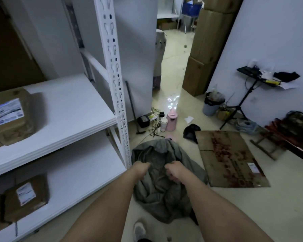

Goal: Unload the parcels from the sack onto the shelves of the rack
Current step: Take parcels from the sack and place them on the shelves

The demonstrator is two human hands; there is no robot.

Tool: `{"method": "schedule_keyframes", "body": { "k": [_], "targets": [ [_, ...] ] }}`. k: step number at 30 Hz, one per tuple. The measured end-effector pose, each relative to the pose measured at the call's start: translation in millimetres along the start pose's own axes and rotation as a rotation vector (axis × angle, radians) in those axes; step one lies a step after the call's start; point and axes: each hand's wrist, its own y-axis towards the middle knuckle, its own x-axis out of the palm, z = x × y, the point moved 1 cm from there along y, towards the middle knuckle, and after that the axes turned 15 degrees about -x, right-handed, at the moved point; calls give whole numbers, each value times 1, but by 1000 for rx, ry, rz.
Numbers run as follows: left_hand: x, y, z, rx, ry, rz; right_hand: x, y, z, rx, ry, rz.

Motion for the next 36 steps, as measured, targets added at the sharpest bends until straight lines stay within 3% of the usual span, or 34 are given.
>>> {"method": "schedule_keyframes", "body": {
  "k": [12, 22, 30, 36],
  "targets": [
    [17, 90, 99, -48, 40, -33, -52, 101, -1, 71, -46, 44],
    [66, 153, 144, -120, -26, -7, -98, 178, 44, 130, -148, -127],
    [106, 270, 139, -78, 7, 48, -104, 264, 101, 99, -334, -196],
    [142, 398, 102, -46, 76, 75, -57, 347, 197, 13, -556, -271]
  ]
}}
